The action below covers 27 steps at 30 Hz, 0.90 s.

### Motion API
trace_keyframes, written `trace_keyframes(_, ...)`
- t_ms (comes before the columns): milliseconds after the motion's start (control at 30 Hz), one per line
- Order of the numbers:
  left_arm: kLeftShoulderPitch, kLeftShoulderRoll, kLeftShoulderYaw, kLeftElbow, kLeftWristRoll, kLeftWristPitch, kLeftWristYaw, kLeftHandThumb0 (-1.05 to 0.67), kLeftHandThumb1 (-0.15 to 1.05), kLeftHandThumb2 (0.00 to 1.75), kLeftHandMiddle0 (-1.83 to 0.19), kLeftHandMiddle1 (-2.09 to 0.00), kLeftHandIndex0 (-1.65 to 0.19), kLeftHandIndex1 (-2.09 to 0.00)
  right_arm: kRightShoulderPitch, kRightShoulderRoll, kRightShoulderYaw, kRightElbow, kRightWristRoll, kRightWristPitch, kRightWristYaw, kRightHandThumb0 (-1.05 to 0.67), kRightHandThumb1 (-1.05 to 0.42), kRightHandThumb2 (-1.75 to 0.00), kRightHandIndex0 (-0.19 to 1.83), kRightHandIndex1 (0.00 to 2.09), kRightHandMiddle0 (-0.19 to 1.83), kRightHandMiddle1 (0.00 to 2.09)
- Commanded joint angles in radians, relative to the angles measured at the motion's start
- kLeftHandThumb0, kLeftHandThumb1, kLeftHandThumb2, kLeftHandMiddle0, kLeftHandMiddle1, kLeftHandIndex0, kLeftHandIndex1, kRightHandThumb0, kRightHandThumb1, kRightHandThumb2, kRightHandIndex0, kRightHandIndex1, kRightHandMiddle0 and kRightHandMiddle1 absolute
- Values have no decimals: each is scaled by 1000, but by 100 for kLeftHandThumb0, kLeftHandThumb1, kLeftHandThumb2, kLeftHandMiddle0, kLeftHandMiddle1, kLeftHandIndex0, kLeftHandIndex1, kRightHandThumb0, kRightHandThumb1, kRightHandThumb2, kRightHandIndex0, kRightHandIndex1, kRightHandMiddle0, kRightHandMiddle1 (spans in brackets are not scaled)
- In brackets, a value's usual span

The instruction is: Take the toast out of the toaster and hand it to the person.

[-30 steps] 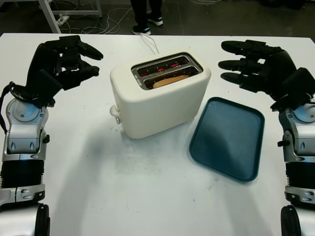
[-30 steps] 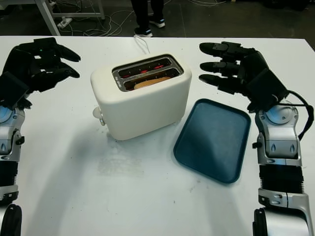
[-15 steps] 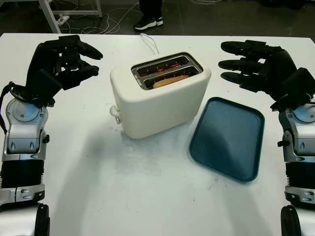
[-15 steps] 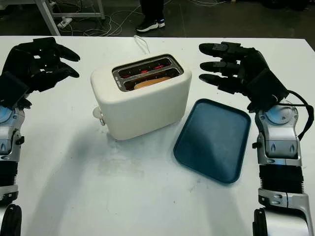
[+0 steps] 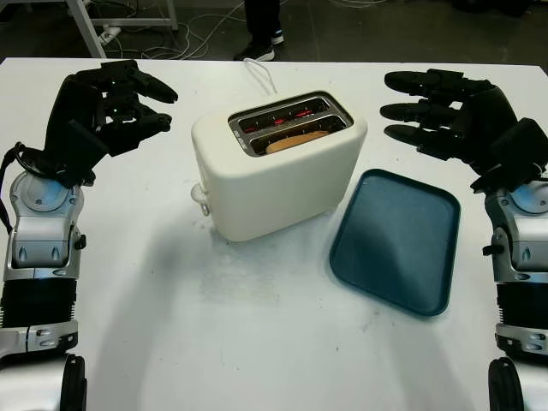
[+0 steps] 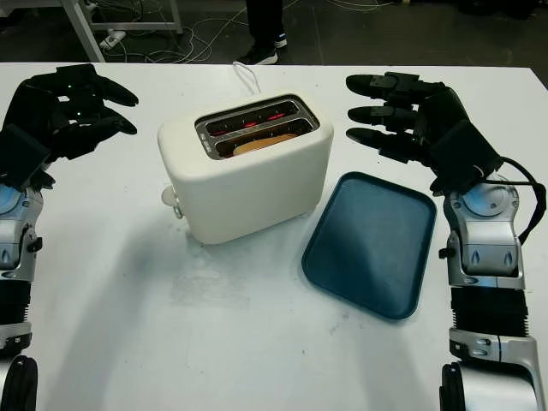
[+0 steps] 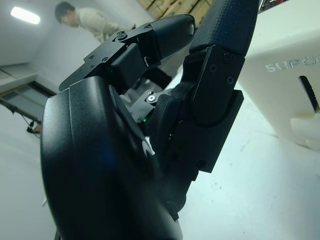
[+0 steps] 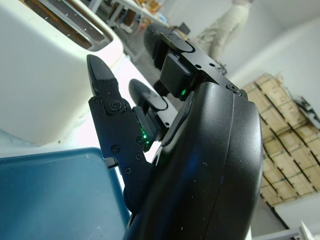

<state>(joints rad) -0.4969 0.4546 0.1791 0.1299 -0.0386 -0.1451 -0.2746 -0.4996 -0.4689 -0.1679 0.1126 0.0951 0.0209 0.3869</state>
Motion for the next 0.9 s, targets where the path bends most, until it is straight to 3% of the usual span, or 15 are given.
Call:
trace_keyframes(0, 2, 10, 5, 2, 6, -18, 4, -105, 92, 8, -95, -88, -81, -84, -9, -2, -1, 10, -2, -32, -6, -25, -81, 0, 81, 28, 80, 2)
trace_keyframes(400, -4, 12, 3, 6, 3, -22, -1, -105, 92, 8, -95, -89, -80, -85, 1, -8, 11, -44, -33, 21, -45, -23, -79, 0, 79, 34, 82, 3)
trace_keyframes(633, -2, 13, 3, 4, 8, -26, 2, -105, 92, 9, -95, -89, -80, -85, -4, 3, 6, -13, -28, -16, -40, -22, -79, 0, 81, 41, 87, 4)
trace_keyframes(867, 0, 13, 3, 4, 10, -25, 3, -105, 92, 9, -95, -89, -80, -85, -9, 2, 7, 4, -27, -39, -32, -19, -79, 0, 74, 62, 90, 4)
